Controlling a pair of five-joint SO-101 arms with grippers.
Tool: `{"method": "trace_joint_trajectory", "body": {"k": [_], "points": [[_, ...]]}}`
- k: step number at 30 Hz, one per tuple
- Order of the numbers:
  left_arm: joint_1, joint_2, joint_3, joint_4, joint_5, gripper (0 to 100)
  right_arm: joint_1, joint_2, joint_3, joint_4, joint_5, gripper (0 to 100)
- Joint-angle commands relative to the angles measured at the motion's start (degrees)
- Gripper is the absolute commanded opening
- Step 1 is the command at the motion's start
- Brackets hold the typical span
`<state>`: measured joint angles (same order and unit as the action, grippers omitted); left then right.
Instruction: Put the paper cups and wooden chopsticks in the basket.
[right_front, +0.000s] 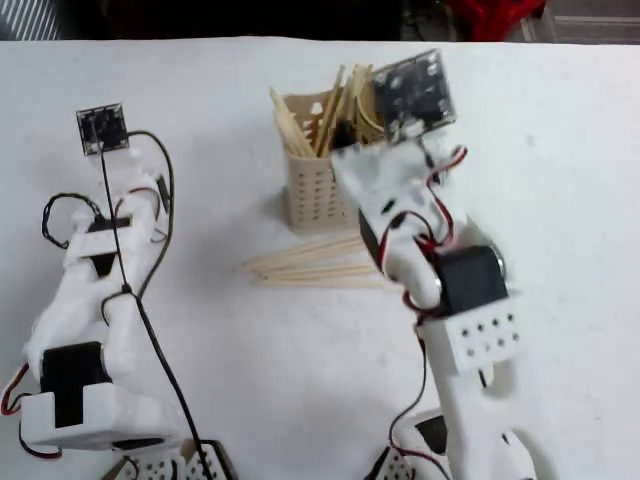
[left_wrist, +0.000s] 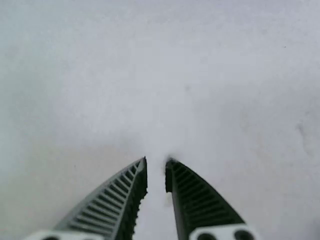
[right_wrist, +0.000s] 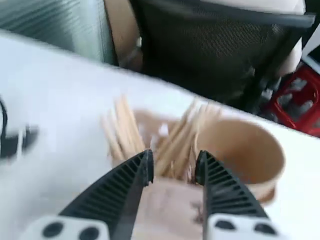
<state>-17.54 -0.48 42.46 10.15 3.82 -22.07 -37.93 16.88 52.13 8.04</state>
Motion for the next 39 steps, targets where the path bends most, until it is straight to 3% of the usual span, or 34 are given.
{"method": "trace_joint_trajectory", "body": {"k": [1, 4, 8, 13, 19, 26, 34, 39], "points": [[0.4, -0.22, -2.81, -0.18, 0.18, 9, 0.04, -4.79, -0.18, 16.13, 10.81, 15.1], [0.4, -0.22, -2.81, -0.18, 0.18, 9, -0.66, -4.53, 1.49, 22.99, 16.35, 15.2], [0.4, -0.22, -2.81, -0.18, 0.18, 9, -4.44, -1.98, 10.9, 26.68, 30.24, 15.2], [0.4, -0.22, -2.81, -0.18, 0.18, 9, -9.54, 1.54, 27.52, 15.87, 37.01, 15.2], [0.4, -0.22, -2.81, -0.18, 0.18, 9, -10.86, 6.9, 38.07, -5.41, 34.2, 14.9], [0.57, -0.22, -2.81, -0.18, 0.18, 9, -12.35, 11.38, 38.42, -20.44, 31.3, 14.9], [0.57, -0.22, -2.81, -0.18, 0.18, 9, -20.7, 21.93, 37.98, -40.04, 30.77, 14.8], [0.66, -0.22, -2.81, -0.18, 0.18, 9, -20.7, 30.81, 37.98, -50.15, 30.77, 14.8]]}}
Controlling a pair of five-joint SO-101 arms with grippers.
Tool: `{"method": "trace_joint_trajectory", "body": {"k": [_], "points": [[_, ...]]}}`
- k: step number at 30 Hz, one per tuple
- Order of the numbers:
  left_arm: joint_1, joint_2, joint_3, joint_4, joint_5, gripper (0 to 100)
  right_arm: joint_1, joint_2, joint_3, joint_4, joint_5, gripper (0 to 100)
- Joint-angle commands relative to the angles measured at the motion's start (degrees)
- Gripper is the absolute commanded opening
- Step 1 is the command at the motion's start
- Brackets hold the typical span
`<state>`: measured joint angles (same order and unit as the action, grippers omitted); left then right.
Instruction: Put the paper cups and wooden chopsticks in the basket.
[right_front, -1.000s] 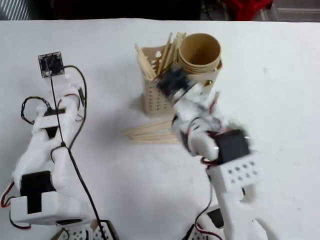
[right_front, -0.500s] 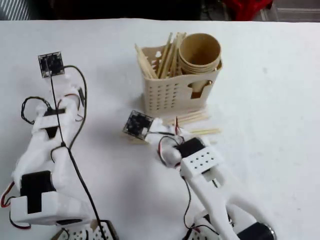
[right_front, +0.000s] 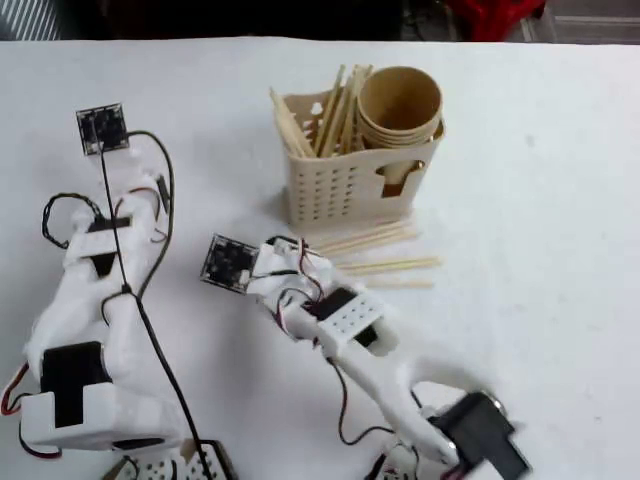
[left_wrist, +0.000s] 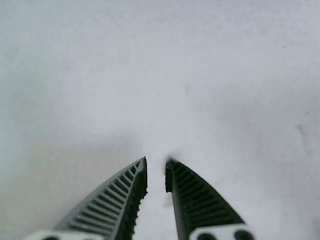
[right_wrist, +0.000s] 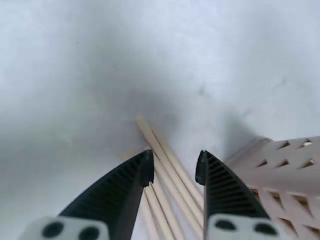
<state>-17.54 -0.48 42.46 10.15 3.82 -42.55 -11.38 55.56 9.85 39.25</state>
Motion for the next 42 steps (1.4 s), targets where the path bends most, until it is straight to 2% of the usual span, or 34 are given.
{"method": "trace_joint_trajectory", "body": {"k": [1, 3, 8, 11, 23, 27, 32, 35, 42], "points": [[0.75, -0.22, -2.81, -0.18, 0.18, 9, -0.22, 5.58, -0.79, -9.71, -0.44, 14.8], [0.75, -0.22, -2.81, -0.18, 0.18, 9, -0.22, 7.69, -1.41, -12.62, -0.79, 14.8], [0.75, -0.22, -2.81, 0.0, 0.18, 9, 1.98, 10.51, -5.01, -14.73, -9.93, 14.8], [0.75, -0.22, -2.81, 0.0, 0.18, 9, 4.53, 11.47, -7.03, -14.55, -12.66, 14.8], [0.75, -0.22, -2.81, 0.18, 0.18, 9, 7.16, 17.54, -8.18, -14.2, -12.57, 14.7], [0.75, -0.22, -2.81, 0.18, 0.18, 9, 8.22, 16.13, -9.23, -7.6, -12.57, 13.9], [0.75, -0.22, -2.81, 0.18, 0.18, 9, 10.33, 14.29, -13.71, 7.08, -12.48, 3.3], [0.75, -0.22, -2.81, 0.18, 0.18, 9, 11.74, 14.11, -15.74, 13.93, -12.48, 1.8], [0.48, -0.22, -2.81, 0.18, 0.18, 9, 11.56, 9.54, -15.03, 19.91, -12.75, 1.6]]}}
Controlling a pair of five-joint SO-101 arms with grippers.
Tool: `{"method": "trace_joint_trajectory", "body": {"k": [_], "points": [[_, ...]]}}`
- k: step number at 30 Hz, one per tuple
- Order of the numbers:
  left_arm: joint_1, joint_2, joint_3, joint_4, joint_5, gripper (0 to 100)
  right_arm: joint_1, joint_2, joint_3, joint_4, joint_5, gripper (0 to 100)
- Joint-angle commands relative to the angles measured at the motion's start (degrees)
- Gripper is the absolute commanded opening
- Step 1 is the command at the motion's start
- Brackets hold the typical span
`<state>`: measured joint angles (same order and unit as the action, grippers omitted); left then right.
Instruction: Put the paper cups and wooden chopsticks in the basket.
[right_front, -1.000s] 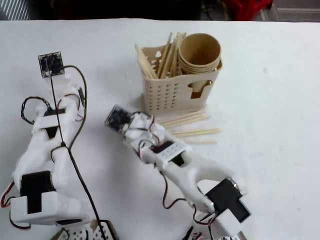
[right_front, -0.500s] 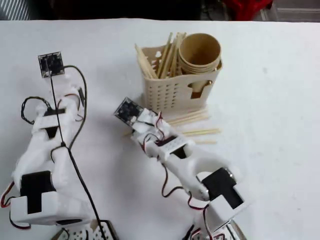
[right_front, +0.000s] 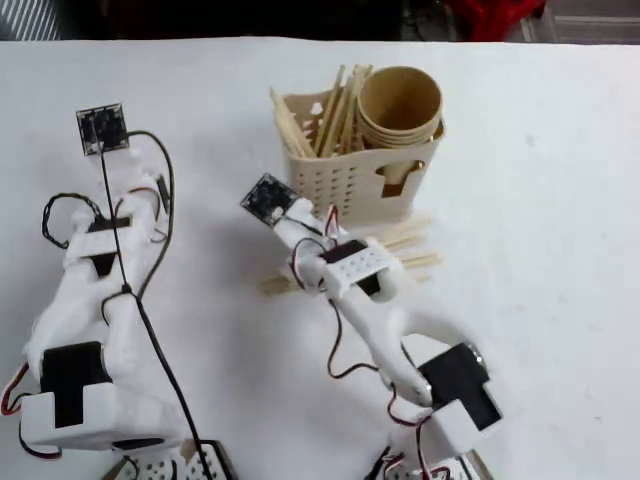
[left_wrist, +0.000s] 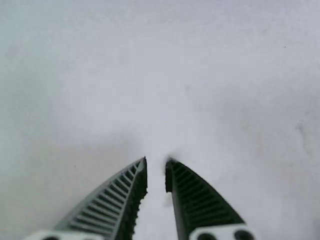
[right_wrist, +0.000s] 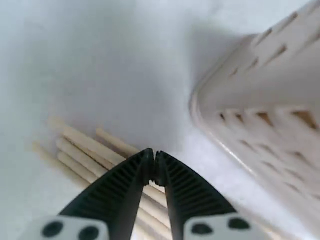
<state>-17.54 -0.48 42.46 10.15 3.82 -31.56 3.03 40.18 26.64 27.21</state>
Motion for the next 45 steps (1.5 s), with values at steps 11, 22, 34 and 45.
{"method": "trace_joint_trajectory", "body": {"k": [11, 22, 34, 45], "points": [[0.57, -0.22, -2.81, 0.09, 0.18, 9, 1.27, -28.53, 14.77, 3.47, -0.53, 1.7], [0.75, -0.22, -2.99, -0.18, 0.18, 9, 26.33, -43.91, 6.77, 24.22, 3.96, 1.9], [0.48, -0.22, -2.81, 0.18, 0.18, 9, 39.16, -20.35, 5.01, 7.16, -4.57, 1.9], [0.48, -0.22, -2.81, -0.09, 0.18, 9, 38.37, -1.19, -6.42, -5.23, -26.81, 1.9]]}}
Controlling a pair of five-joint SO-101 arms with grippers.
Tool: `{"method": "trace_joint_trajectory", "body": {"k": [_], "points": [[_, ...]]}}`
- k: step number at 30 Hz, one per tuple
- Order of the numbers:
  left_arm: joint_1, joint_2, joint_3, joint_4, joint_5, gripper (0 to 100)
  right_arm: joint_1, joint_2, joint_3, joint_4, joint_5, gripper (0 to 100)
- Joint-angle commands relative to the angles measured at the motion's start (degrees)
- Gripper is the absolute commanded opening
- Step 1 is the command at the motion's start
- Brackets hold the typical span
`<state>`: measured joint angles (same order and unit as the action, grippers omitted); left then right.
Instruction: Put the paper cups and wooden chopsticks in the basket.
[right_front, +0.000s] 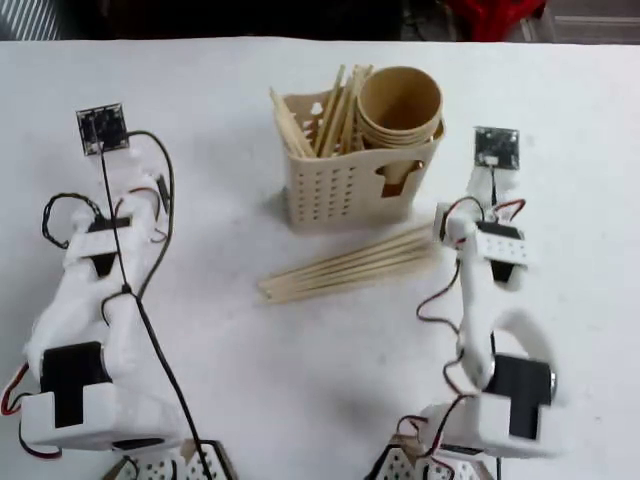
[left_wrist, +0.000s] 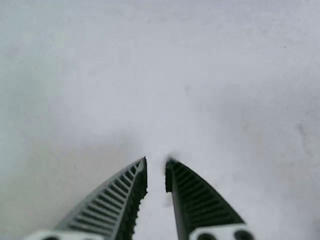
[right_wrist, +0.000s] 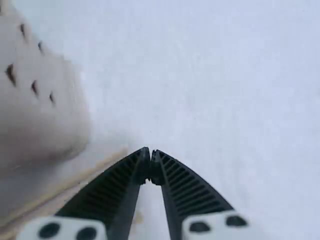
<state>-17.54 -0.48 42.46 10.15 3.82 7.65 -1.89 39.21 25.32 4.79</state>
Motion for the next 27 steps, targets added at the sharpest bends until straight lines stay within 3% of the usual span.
{"method": "trace_joint_trajectory", "body": {"k": [1, 11, 21, 27], "points": [[0.48, -0.22, -2.81, -0.18, 0.18, 9, -1.71, 5.32, -6.15, -4.53, -4.66, 1.9], [0.48, -0.22, -2.81, -0.18, 0.18, 9, -4.62, 14.64, -11.52, -4.97, -4.31, 1.8], [0.48, -0.22, -2.81, -0.18, 0.18, 9, -4.53, 11.38, -10.73, 7.34, 16.7, 1.7], [0.48, -0.22, -2.81, -0.18, 0.18, 9, -4.53, 7.78, -10.55, 17.19, 22.51, 1.7]]}}
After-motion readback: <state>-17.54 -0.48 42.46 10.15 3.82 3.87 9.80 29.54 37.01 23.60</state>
